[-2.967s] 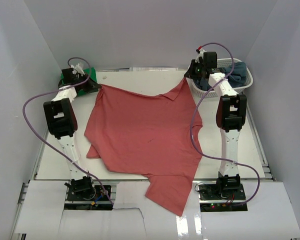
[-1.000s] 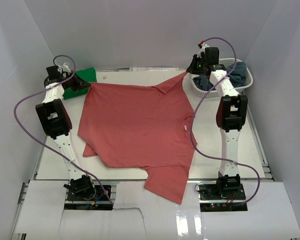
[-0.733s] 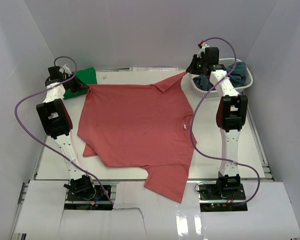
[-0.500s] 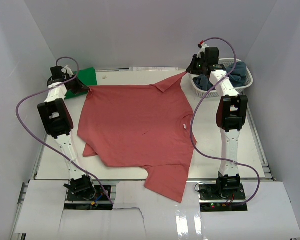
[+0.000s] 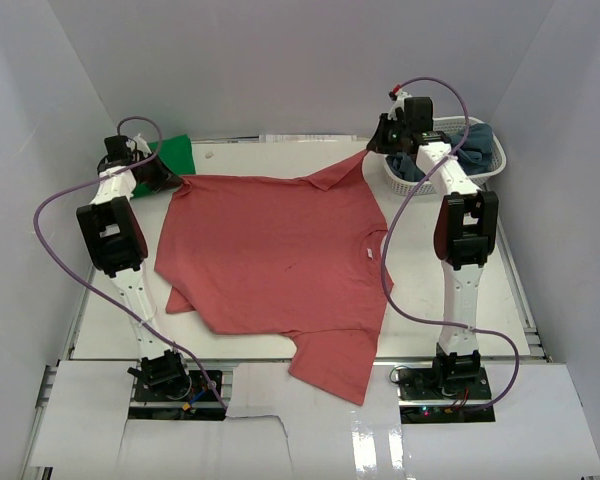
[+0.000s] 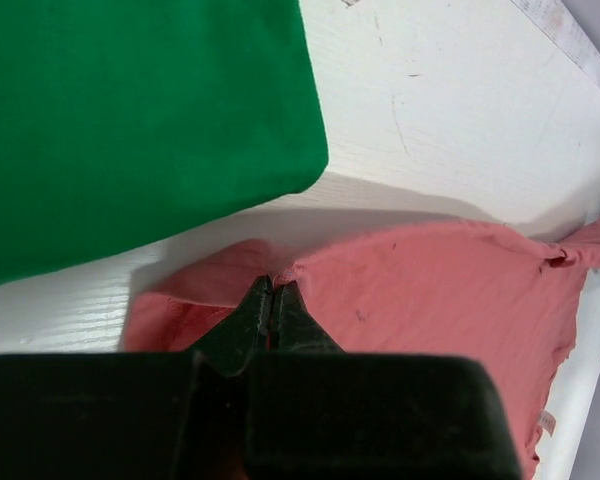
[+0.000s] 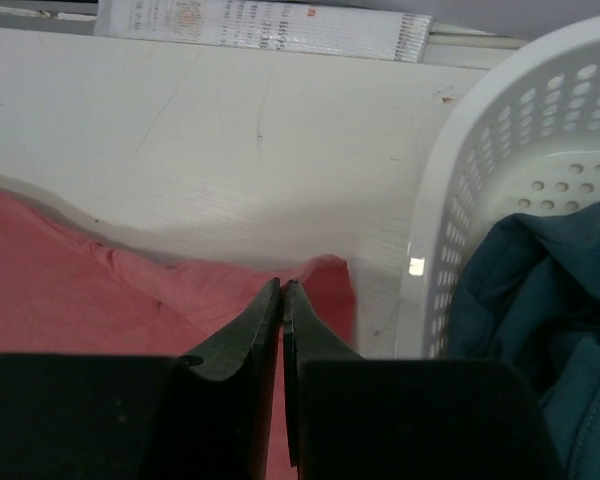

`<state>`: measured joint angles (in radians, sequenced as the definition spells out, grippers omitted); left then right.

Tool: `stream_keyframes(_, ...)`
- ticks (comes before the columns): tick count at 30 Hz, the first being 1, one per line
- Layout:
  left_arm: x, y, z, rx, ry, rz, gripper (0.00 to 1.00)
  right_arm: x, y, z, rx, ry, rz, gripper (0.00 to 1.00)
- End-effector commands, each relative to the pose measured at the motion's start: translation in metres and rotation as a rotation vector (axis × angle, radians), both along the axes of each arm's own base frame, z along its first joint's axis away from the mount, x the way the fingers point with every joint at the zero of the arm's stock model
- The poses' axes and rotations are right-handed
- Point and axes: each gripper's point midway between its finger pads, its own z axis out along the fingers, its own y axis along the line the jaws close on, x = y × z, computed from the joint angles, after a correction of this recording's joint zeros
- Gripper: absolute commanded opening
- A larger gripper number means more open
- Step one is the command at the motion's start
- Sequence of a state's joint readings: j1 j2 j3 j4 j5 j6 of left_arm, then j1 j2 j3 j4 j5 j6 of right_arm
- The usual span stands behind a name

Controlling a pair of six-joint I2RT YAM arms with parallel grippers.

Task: Fold and stack the t-shirts
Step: Fold the flattened tshirt in 1/3 of the way

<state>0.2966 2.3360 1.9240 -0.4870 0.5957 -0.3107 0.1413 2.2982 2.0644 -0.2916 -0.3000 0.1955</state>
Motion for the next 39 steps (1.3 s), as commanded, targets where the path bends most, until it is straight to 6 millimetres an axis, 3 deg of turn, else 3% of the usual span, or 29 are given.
stream_keyframes(1,0.003,-0.014,0.044,-0.001,-0.095,-0.061,0.00,-0.007,0.015,0.060,0.004,-0.122,0.050,0.08)
stream_keyframes(9,0.001,-0.029,0.069,0.009,-0.140,-0.117,0.00,-0.020,0.031,0.073,0.007,-0.127,0.087,0.08)
stream_keyframes(22,-0.013,-0.028,0.097,0.044,-0.167,-0.111,0.00,-0.041,0.026,0.102,-0.010,-0.151,0.090,0.08)
stream_keyframes(26,-0.020,-0.028,0.095,0.062,-0.150,-0.100,0.00,-0.053,0.024,0.110,-0.009,-0.160,0.095,0.08)
stream_keyframes(34,-0.039,-0.026,0.076,0.076,-0.081,-0.080,0.00,-0.083,0.026,0.112,-0.018,-0.147,0.109,0.08)
stream_keyframes(39,-0.048,-0.027,0.074,0.087,-0.067,-0.073,0.00,-0.099,0.028,0.109,-0.028,-0.135,0.112,0.08)
